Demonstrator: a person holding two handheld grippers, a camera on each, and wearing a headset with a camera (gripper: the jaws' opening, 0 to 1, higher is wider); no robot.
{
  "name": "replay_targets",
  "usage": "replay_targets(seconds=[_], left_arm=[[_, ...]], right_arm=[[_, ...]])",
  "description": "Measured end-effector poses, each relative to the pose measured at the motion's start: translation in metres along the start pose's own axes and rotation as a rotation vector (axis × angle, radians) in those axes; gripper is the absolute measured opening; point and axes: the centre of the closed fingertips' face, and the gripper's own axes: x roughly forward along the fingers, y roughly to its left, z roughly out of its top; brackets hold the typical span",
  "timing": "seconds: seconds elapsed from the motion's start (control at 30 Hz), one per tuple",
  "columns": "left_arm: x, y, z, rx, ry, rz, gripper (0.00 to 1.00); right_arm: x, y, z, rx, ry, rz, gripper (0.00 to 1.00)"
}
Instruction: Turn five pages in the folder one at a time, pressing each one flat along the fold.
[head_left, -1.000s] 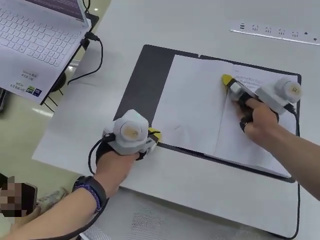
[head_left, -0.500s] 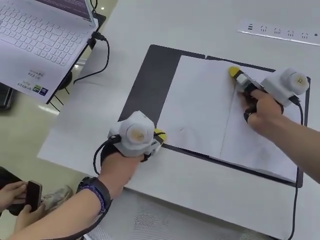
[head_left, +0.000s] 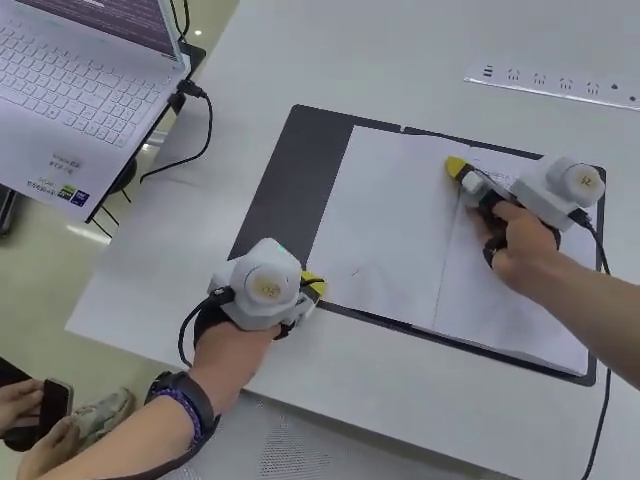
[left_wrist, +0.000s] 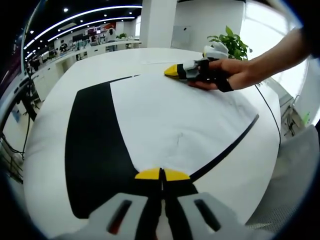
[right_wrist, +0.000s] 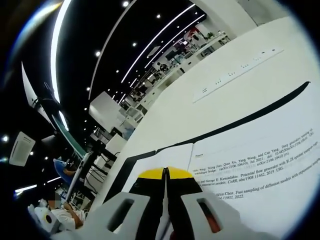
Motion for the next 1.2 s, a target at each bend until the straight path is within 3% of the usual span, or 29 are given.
replay_targets(seconds=[0.17, 0.33, 0.57, 0.77, 1.2], left_arm=[[0.0, -0.001, 0.0, 0.004, -0.01, 0.008, 0.0], [0.0, 0.001, 0.001, -0.041, -0.013, 0.0, 0.0], [0.001, 0.0, 0.001, -0.04, 0.006, -0.002, 0.0], [0.003, 0.0, 0.001, -0.057, 0.004, 0.002, 0.0], [0.004, 0.0, 0.001, -0.052, 0.006, -0.003, 0.0]], right_arm=[[-0.008, 0.005, -0.008, -0.004, 0.006, 0.001, 0.0], [-0.019, 0.009, -0.015, 0.011, -0.011, 0.007, 0.0], [-0.034, 0.011, -0.024, 0.034, -0.019, 0.014, 0.0], [-0.054, 0.014, -0.045, 0.013, 0.018, 0.058, 0.0], [-0.08, 0.02, -0.071, 0.052, 0.036, 0.073, 0.0]])
